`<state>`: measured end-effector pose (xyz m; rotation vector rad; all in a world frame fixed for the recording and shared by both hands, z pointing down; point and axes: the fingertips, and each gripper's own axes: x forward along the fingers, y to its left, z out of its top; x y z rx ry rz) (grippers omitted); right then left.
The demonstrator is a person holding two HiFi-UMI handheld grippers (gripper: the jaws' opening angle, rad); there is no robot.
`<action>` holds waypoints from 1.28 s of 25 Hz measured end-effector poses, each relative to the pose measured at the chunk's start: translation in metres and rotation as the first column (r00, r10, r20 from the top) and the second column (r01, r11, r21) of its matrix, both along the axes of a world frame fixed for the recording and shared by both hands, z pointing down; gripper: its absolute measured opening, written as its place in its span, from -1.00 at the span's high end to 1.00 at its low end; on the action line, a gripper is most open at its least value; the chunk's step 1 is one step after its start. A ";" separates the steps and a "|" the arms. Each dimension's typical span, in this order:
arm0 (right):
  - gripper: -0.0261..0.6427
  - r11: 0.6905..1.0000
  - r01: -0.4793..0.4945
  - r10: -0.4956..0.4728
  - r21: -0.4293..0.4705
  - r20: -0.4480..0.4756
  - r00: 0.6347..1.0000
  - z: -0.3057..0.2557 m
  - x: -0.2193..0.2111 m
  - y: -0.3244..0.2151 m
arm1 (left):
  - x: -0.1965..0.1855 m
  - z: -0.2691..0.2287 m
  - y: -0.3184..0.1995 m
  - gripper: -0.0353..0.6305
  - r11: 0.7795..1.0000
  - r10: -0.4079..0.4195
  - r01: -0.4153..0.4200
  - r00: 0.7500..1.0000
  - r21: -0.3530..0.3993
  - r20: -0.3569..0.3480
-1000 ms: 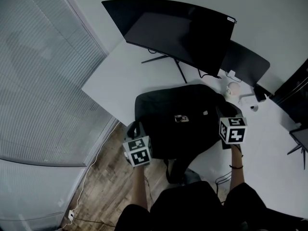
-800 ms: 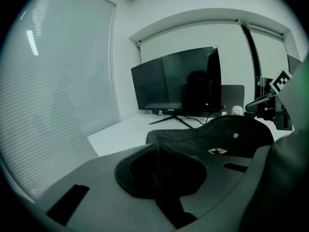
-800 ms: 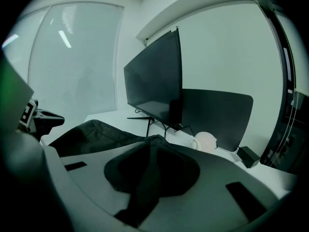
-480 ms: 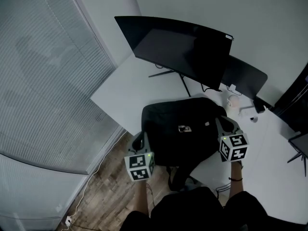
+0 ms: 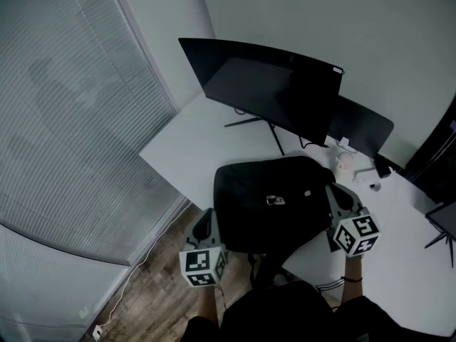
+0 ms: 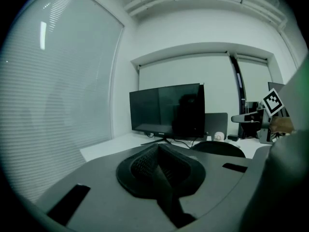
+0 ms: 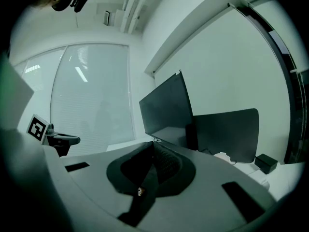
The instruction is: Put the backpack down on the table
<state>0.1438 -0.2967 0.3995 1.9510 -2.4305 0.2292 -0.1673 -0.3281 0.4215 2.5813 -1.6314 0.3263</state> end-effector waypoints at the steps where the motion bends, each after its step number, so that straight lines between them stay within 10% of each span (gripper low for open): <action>1: 0.88 1.000 0.001 -0.001 0.020 0.000 1.000 -0.005 0.001 0.002 | -0.002 -0.003 0.001 0.85 1.000 -0.005 0.005 1.000 0.010 -0.009; 32: 0.88 0.991 0.015 -0.013 0.135 -0.013 1.000 -0.035 0.018 0.015 | -0.023 -0.035 0.012 0.84 0.995 -0.033 0.041 0.996 0.087 -0.084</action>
